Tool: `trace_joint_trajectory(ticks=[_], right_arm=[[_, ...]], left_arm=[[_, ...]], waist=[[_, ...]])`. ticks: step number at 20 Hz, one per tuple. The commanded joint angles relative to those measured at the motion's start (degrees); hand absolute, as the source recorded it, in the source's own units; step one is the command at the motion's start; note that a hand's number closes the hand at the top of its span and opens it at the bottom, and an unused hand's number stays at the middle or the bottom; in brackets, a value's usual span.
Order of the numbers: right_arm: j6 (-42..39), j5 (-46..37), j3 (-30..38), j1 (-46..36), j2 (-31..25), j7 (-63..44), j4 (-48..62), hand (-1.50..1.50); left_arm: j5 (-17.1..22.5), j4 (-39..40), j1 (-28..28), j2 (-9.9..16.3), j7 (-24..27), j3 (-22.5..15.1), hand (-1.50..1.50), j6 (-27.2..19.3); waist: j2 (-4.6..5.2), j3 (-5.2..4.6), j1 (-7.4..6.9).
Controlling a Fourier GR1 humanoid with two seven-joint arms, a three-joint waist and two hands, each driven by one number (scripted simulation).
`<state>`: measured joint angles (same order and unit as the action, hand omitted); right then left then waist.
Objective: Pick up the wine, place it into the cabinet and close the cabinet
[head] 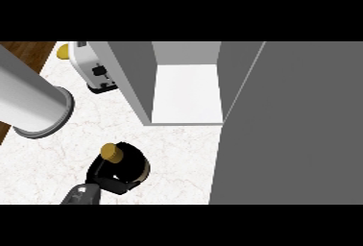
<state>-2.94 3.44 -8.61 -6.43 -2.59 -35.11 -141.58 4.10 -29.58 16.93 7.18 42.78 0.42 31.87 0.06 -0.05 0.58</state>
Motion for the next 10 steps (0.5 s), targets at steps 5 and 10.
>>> trace_joint_trajectory(ticks=[5, 10], right_arm=[[-0.59, 3.50, 1.32, 0.28, -0.72, -3.01, -4.64, -1.50], [-0.32, 1.57, 0.85, 0.61, 0.48, -0.45, -2.46, -1.50]], left_arm=[[4.28, 2.71, 1.41, 0.19, 2.50, 2.44, 1.50, 8.23], [15.06, 2.31, -0.75, -0.80, 1.64, 15.40, 1.50, -9.18]], waist=[[0.00, -0.02, -0.05], [-0.11, -0.03, -0.89]])
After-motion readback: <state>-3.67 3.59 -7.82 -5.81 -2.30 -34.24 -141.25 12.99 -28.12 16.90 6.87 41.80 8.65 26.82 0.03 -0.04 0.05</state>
